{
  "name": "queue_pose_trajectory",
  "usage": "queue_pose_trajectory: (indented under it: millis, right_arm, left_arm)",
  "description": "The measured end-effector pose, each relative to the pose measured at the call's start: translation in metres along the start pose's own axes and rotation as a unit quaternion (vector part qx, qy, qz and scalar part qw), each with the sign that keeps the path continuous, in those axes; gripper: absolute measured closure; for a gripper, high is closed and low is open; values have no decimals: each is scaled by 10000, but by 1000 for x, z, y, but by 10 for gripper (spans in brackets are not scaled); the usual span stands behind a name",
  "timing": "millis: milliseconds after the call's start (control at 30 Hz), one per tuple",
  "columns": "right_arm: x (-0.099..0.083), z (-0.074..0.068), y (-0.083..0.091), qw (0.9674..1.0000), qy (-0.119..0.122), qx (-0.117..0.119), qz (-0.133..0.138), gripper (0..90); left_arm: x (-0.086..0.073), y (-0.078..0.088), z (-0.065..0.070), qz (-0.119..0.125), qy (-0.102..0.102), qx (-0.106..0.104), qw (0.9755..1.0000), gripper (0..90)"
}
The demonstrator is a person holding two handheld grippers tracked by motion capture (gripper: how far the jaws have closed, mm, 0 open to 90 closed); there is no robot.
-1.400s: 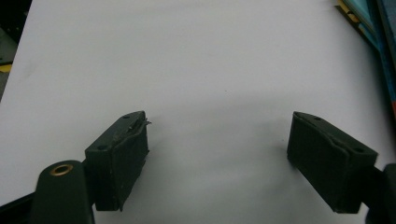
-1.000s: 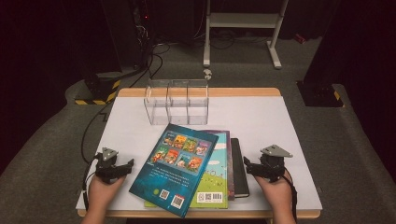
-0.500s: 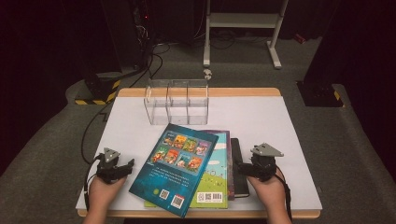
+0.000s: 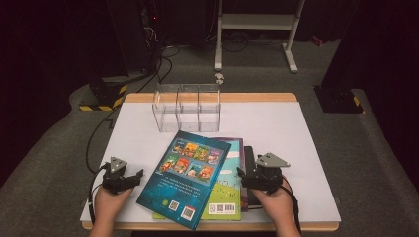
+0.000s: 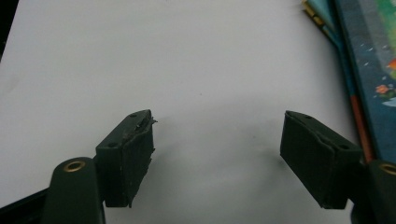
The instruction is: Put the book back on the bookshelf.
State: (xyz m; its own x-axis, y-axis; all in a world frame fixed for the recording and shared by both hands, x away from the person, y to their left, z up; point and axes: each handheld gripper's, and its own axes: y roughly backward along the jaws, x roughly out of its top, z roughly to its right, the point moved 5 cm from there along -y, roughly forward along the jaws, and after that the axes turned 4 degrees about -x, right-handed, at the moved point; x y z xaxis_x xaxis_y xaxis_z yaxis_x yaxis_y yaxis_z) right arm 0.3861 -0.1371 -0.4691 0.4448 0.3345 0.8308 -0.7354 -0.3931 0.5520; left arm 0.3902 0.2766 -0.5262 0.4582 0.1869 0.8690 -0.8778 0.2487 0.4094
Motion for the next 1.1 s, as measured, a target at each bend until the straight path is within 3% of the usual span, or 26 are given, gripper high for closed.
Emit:
queue_pose_trajectory:
  millis: [167,333,467,533,700,833,967,1100]
  right_arm:
    - [3,-7,2,9999,49,100,76,132]
    - [8,-17,5,9996,75,244,119,131]
    - [13,-24,8,9991,106,372,145,128]
    - [14,-27,9,9989,160,407,163,127]
    - [13,-32,9,9985,169,495,175,121]
    - [22,-38,8,9979,273,447,370,151]
    - [30,-45,2,9974,188,512,464,164]
    - [21,-55,1,9969,416,574,334,170]
  left_arm:
    - [6,7,6,121,240,-402,9988,278]
    - [8,10,14,252,339,-556,9976,275]
    - [11,13,22,290,633,-839,9940,271]
    - [12,14,28,305,801,-1081,9904,263]
    - [8,15,41,172,739,-1338,9881,245]
    - [2,12,48,-16,665,-1533,9859,207]
    - [-5,12,53,-146,601,-1645,9844,187]
    - [-9,10,57,-206,487,-1599,9857,174]
